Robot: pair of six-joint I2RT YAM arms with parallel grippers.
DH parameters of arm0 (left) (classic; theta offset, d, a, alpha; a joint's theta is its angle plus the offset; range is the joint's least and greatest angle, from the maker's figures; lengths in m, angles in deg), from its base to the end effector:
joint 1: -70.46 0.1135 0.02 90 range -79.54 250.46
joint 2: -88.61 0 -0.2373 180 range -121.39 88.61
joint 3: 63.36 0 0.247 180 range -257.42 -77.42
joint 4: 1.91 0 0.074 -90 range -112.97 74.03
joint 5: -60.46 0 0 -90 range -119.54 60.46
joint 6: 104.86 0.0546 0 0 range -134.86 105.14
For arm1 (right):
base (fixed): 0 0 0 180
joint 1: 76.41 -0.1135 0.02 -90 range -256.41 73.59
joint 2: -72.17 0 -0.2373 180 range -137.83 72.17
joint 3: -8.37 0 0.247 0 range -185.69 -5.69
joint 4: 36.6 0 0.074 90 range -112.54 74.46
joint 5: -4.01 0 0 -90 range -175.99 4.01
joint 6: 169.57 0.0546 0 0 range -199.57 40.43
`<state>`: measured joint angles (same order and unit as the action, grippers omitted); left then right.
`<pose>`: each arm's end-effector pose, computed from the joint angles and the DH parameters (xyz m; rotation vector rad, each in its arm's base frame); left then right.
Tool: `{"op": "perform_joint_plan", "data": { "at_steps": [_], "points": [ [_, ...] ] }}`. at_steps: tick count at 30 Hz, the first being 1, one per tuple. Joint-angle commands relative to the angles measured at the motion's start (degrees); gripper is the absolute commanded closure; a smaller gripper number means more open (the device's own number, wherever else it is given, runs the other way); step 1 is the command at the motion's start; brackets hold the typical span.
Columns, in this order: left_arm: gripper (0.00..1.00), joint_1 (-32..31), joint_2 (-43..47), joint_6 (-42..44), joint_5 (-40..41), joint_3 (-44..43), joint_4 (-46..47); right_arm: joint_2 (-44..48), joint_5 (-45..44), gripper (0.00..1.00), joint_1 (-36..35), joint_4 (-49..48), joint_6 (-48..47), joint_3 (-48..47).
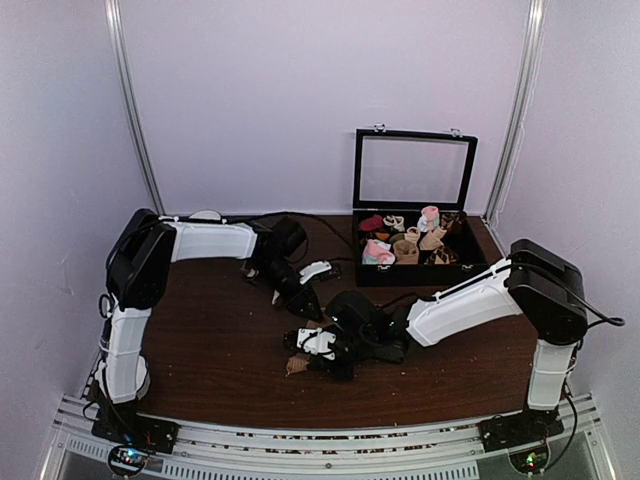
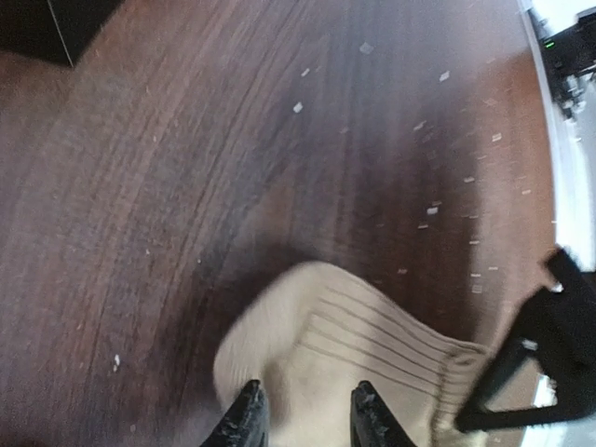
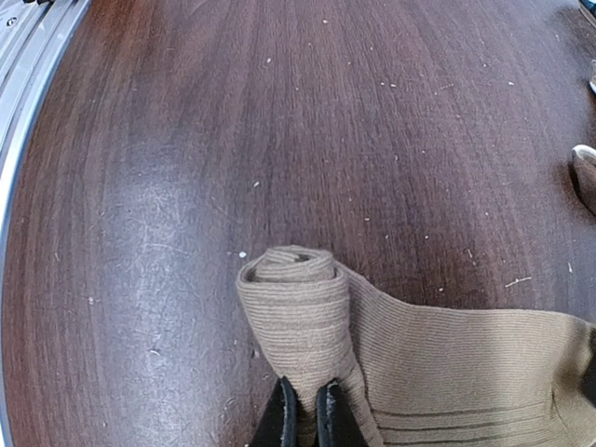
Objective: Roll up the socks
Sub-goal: Roll the sock at the center of the board.
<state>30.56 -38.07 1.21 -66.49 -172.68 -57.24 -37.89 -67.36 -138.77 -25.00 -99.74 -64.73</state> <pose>0.3107 -0.3026 0.1178 1.4463 2.4169 -1.0080 0.1618 0.3465 0.0936 -1.7554 1.7667 0.7188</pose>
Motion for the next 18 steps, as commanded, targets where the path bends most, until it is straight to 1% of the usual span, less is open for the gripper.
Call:
{"op": "perform_joint_plan", "data": {
  "at_steps": [1,3,5,8,10,14,18],
  "points": [
    [0.67,-0.9,-2.1,0.9,6.0,-0.9,3.4,-3.3,0.7,1.0,-0.4,11.3,0.8,1.4],
    [0.67,-1.9,-2.3,2.1,9.7,-0.6,3.4,-3.5,0.7,1.0,-0.3,11.5,1.4,1.1],
    [0.68,-2.6,-2.9,2.7,15.7,-1.0,3.3,-3.7,0.8,1.0,-0.3,12.3,2.2,0.4],
    [0.72,-2.6,-3.7,1.1,23.2,-2.5,1.6,-3.4,1.3,1.0,-0.3,13.4,4.1,-0.1],
    [0.73,-2.4,-2.9,0.6,26.2,-1.7,1.6,-3.0,2.0,1.0,-0.3,13.6,5.7,0.3],
    [0.73,-1.0,-1.1,-0.4,27.2,1.4,2.3,-1.8,4.2,1.0,-0.3,12.7,8.6,2.3],
    [0.73,0.5,-0.3,0.1,25.1,4.4,2.4,-1.8,6.7,1.0,-0.3,13.4,10.4,2.8]
  ]
}}
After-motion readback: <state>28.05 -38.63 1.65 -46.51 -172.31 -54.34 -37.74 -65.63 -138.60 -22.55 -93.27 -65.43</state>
